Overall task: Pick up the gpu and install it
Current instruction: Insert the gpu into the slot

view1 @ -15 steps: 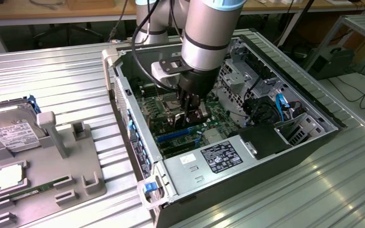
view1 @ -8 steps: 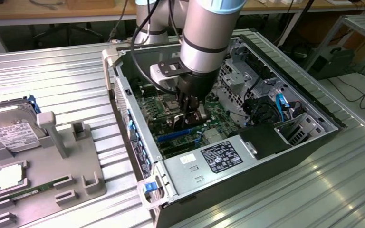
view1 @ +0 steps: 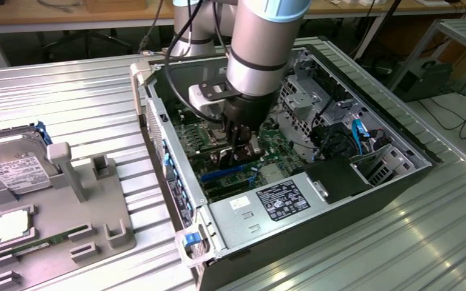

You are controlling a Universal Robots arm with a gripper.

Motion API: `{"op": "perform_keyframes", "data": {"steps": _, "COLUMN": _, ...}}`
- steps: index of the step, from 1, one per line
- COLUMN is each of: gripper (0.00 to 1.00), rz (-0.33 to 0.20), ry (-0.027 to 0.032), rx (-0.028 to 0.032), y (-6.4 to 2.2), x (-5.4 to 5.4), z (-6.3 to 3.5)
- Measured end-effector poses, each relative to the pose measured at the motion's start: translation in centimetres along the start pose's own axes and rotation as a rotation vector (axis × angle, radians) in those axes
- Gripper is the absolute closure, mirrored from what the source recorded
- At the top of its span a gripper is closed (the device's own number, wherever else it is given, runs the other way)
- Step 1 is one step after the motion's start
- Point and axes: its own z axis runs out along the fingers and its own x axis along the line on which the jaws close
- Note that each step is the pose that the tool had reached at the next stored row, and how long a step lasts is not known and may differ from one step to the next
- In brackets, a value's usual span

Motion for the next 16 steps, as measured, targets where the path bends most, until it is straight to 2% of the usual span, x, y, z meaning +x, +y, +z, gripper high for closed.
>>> {"op": "perform_keyframes", "data": {"steps": 16, "gripper": 0.73, "rz": 0.000, "ry": 0.0001, "rx": -0.0044, "y": 0.11, "x": 0.01, "z": 0.93}}
